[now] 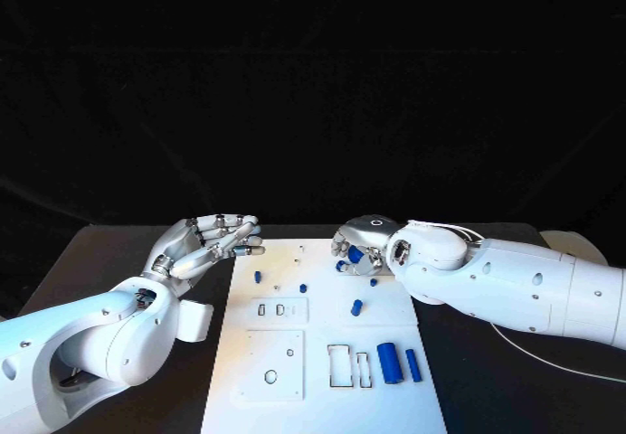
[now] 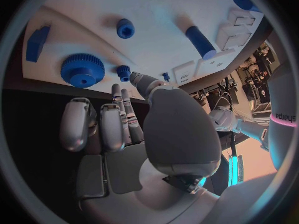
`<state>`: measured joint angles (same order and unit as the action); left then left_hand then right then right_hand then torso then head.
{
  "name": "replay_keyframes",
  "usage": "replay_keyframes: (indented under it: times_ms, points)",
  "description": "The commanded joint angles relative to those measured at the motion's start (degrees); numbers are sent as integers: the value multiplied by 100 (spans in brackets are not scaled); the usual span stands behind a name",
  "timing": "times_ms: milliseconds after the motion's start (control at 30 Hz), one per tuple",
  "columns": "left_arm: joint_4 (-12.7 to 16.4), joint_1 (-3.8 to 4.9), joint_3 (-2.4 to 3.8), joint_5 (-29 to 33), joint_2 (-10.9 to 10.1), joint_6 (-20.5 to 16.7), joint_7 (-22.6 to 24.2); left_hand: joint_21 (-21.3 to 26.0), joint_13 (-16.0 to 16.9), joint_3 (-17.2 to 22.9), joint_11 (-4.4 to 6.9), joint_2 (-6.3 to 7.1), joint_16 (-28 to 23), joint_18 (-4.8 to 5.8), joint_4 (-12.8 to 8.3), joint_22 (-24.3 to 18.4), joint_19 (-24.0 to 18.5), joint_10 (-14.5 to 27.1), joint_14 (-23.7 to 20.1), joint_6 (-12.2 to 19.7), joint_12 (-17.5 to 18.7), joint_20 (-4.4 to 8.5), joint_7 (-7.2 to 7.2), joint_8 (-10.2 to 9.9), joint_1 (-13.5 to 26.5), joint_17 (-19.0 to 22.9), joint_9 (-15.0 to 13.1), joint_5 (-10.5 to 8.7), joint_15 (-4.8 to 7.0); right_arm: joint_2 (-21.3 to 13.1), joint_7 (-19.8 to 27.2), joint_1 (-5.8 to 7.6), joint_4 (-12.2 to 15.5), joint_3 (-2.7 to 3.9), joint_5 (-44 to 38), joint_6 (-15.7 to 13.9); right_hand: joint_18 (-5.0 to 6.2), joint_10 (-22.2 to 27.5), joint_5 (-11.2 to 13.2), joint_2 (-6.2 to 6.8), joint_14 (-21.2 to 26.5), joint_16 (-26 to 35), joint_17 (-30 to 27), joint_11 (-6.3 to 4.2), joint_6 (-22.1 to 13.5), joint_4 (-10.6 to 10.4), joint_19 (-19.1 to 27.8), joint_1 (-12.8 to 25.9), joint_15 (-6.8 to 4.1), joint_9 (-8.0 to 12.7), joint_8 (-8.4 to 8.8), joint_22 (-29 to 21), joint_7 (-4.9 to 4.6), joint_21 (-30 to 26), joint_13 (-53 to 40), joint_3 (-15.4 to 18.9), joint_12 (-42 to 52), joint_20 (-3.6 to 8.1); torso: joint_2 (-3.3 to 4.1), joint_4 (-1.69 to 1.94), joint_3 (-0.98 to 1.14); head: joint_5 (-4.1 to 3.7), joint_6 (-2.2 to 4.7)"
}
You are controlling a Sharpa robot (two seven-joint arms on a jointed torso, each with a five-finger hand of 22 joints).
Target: Assemble the parts on the task board
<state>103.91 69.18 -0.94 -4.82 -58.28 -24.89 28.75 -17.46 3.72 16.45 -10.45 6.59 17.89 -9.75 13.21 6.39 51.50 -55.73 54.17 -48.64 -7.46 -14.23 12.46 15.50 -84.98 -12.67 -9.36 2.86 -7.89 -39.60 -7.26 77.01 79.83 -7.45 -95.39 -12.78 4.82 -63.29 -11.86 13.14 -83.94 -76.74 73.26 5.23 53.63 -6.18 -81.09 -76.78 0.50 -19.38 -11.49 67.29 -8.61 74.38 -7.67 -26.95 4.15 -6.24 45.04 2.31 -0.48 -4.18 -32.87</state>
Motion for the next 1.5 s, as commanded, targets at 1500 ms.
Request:
replay_keyframes:
  times_ms: [1500]
  points:
    - [18,36,6,57,-33,159,-65,39,-7,12,-45,14,-63,-77,48,-28,44,2,5,17,93,-5,140,-60,54,-16,19,5,-38,4,-176,-18,171,11,-213,-1037,-364,-858,438,-448,-323,-370,221,-199,619,315,-626,-244,-159,-571,-436,1739,155,1215,-275,-664,197,130,102,55,-22,-8,48]
